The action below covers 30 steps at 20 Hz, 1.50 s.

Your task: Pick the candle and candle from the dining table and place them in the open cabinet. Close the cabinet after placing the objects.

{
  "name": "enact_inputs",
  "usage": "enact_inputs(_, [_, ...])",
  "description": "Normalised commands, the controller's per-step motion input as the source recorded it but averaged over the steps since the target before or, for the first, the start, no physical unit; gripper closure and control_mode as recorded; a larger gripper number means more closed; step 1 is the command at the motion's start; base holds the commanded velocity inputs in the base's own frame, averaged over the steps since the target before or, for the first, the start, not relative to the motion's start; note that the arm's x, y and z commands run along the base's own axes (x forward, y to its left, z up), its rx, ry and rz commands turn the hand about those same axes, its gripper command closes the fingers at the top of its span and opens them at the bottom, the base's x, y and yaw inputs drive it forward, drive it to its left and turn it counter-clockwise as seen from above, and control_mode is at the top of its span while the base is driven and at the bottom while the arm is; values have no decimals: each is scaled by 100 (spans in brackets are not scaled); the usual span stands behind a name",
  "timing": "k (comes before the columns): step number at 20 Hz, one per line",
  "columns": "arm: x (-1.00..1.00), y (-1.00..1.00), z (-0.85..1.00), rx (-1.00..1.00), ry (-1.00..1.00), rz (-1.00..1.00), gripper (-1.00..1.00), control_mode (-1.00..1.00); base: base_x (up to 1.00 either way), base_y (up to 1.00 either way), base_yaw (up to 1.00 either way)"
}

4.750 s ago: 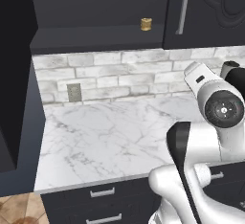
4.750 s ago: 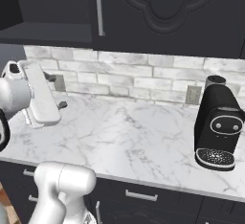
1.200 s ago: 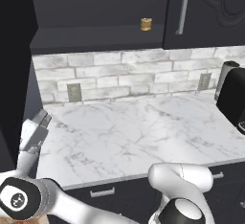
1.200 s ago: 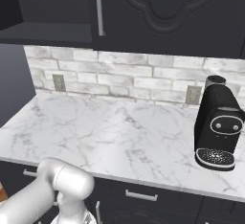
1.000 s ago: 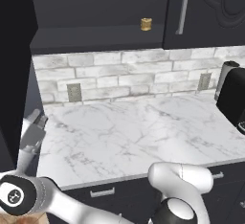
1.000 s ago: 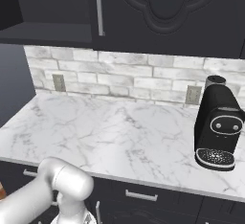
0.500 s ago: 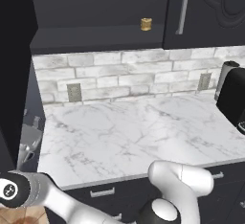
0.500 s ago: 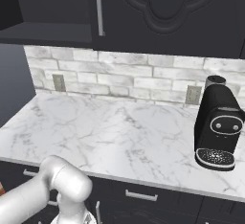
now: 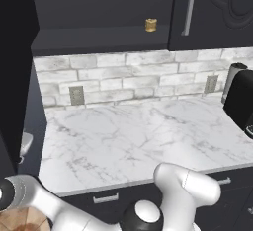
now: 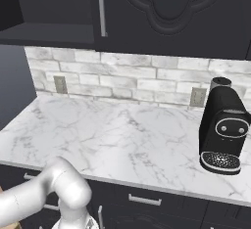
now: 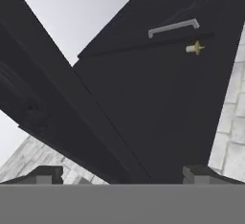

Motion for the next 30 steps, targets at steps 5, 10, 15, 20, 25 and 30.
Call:
enact_inputs(5, [6,26,0,-8,3,-8,-100,-100,0,0,0])
enact_inputs(10, [0,0,20,0,-6,0,-100,-100,0,0,0])
enact_inputs(15, [-6,8,36,0,-7,1,-100,-100,0,0,0])
enact_inputs(20, [-1,5,33,2,-5,1,-100,-100,0,0,0])
enact_inputs(25, [-12,-10,23,17,-8,0,-100,-100,0,0,0])
enact_inputs(30, [-21,-14,48,26,-1,0,-100,-100,0,0,0])
